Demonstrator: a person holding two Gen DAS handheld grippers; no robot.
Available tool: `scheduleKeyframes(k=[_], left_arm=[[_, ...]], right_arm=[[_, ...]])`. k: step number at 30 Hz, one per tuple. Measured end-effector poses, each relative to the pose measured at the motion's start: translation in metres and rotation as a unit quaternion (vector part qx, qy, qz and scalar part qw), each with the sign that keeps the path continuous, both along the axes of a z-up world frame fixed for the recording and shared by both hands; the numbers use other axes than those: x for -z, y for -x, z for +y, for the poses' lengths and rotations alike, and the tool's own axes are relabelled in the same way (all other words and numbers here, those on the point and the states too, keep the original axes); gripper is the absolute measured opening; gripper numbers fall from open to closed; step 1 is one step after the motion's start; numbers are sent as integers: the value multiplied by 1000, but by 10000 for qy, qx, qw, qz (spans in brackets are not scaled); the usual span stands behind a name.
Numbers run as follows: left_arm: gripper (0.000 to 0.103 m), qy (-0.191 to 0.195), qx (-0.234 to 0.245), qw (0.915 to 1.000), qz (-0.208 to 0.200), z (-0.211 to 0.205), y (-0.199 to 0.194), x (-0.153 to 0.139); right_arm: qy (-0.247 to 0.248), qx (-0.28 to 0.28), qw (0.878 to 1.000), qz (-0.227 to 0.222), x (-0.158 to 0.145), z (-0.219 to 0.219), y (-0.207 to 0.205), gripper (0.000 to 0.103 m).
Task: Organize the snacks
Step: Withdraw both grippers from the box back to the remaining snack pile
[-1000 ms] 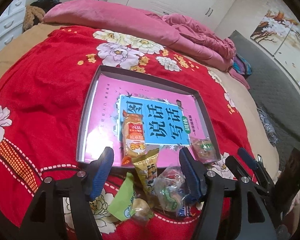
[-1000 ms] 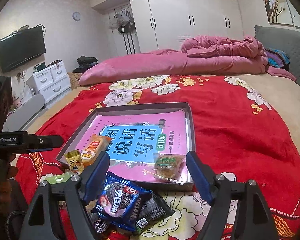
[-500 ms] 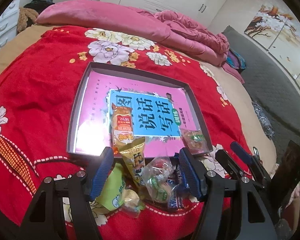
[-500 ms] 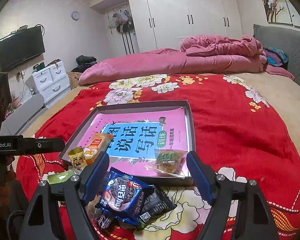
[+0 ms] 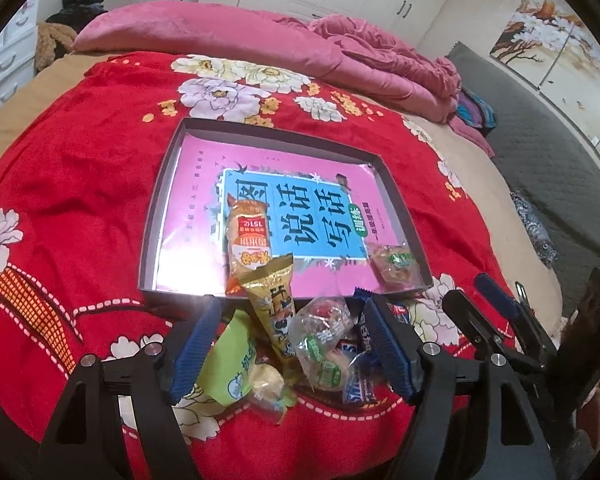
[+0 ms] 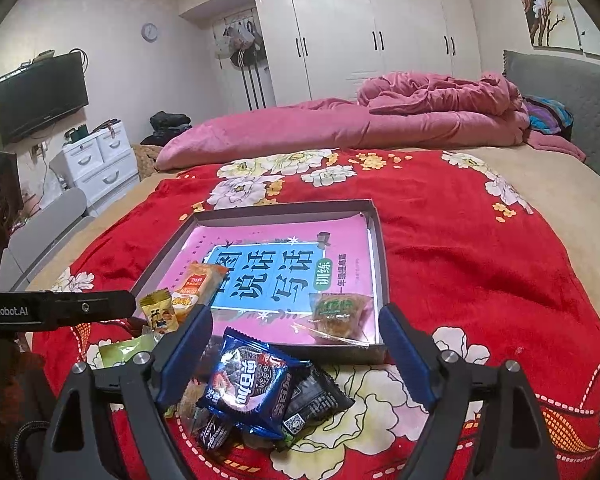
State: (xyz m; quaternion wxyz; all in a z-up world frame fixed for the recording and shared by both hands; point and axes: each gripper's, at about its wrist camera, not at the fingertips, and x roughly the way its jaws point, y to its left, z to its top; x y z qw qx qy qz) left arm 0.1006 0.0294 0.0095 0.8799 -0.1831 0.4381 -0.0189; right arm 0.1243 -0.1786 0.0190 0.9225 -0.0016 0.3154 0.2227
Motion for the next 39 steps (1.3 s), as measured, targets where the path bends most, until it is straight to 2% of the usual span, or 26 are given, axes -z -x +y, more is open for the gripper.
scheduleKeyframes(k=[19,39], left_arm=[[76,57,300,9994,164,-18,13,11],[76,204,289,9991,239,-18,17,19]], right_arm=[[194,-15,9998,93,5,3,11,86],[396,-175,9986,299,12,11,23,86]])
